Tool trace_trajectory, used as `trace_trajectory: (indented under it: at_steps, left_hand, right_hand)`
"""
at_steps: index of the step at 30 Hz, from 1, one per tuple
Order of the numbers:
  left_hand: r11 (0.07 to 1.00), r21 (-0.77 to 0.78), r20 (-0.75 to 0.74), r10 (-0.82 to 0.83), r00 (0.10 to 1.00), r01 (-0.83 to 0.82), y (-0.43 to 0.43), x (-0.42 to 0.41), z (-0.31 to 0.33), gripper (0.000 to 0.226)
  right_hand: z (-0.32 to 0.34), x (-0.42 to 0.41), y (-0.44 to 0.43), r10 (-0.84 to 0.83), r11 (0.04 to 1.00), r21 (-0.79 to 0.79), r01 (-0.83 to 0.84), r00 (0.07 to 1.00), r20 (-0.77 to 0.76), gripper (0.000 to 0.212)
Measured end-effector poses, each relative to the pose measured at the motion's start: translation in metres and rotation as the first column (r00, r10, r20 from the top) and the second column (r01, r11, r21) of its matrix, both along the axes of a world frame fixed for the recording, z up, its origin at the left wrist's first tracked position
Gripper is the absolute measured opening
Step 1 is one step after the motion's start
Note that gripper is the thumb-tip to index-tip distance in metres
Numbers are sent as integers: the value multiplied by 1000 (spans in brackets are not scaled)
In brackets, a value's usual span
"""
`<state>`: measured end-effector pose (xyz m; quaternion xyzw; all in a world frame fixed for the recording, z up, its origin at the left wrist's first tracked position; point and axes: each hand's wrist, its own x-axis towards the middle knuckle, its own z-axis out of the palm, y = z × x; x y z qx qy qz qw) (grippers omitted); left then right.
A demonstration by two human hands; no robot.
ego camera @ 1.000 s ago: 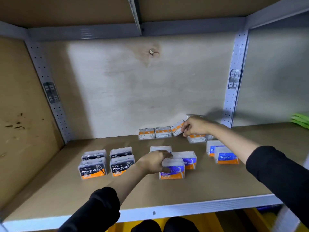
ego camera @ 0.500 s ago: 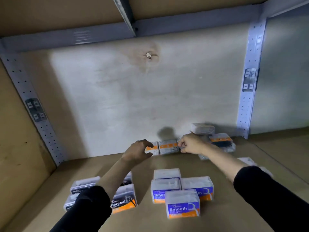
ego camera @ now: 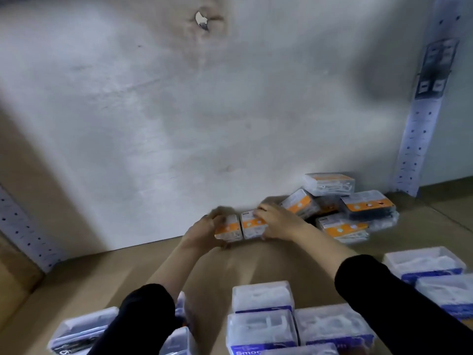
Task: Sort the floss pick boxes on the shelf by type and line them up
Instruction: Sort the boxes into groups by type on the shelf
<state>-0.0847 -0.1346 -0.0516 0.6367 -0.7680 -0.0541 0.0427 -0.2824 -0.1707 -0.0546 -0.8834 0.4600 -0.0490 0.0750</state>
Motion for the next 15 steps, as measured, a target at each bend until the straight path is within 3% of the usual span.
trace_trajectory:
  at_steps: [2, 4, 7, 10, 15]
  left_hand:
    - [1000, 2, -20, -14, 1000, 14, 2, 4, 1, 47]
    - [996, -6, 52, -93, 994, 94, 3, 5, 4, 37]
    - [998, 56, 96, -26, 995, 21, 2, 3, 12, 53]
    - [995, 101, 143, -35, 989, 21, -1, 5, 22, 51]
    - [986, 168, 7, 6, 1000, -8, -1, 9, 34, 38]
  right_hand:
    - [-2, 0, -4, 18, 999, -36, -19, 1000, -6, 58]
    - [-1, 1, -8, 41, 998, -55, -43, 999, -32, 55]
    - [11, 1, -11, 71, 997, -32, -74, 995, -70, 50]
    - [26, 0, -14, 80, 997, 19, -79, 994, -71, 47]
    - [42, 4, -22, 45, 975, 219, -33, 998, -52, 35]
